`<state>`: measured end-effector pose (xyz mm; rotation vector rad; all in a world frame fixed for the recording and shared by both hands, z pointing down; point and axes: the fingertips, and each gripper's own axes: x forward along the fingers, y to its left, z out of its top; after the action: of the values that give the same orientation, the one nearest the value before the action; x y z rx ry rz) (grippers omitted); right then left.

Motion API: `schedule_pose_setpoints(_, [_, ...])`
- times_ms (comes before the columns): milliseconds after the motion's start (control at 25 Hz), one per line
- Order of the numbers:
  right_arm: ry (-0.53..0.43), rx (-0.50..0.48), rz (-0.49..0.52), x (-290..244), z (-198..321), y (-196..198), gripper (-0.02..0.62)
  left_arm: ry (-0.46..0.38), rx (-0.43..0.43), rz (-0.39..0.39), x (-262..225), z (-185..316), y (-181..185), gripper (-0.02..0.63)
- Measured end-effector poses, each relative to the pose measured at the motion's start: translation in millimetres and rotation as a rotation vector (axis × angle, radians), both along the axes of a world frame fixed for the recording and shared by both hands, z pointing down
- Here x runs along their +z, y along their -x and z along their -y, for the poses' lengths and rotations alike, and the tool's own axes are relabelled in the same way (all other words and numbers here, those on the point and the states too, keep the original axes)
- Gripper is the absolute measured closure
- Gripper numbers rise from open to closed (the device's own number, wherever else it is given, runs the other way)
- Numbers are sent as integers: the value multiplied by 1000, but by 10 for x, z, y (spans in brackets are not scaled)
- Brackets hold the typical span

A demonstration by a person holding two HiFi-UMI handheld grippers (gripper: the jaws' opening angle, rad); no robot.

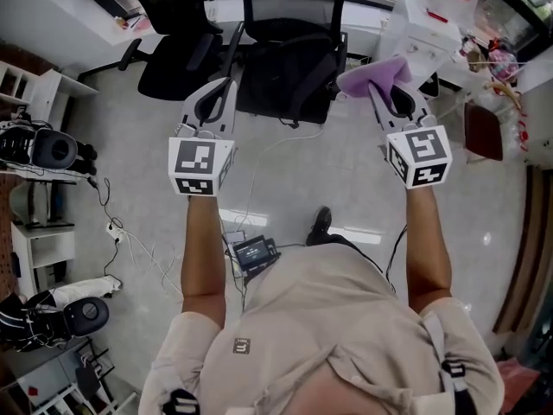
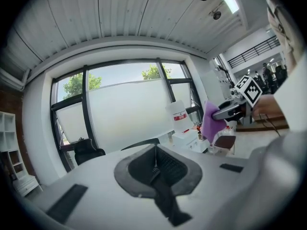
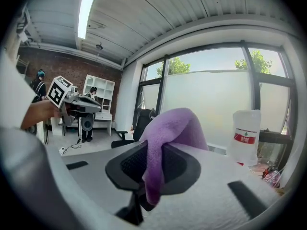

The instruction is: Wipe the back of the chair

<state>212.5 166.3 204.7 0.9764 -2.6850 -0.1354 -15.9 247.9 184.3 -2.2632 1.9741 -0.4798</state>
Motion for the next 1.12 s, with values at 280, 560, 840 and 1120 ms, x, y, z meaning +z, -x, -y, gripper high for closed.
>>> schedule_pose_setpoints(280, [16, -31, 10, 51, 649, 14, 549, 18, -19, 18, 10, 629, -55, 597])
schedule_pose_setpoints(560, [16, -33, 14, 39, 1053, 120, 549, 21, -3, 34, 22, 1101, 19, 597])
schedule_pose_setpoints(840, [1, 9, -13, 80, 1588, 428, 549, 12, 44, 24, 148, 1833, 434, 597])
schedule_pose_setpoints(1120, [26, 83, -34, 187, 2433, 971, 549, 9, 105, 10, 211, 2887, 1077, 597])
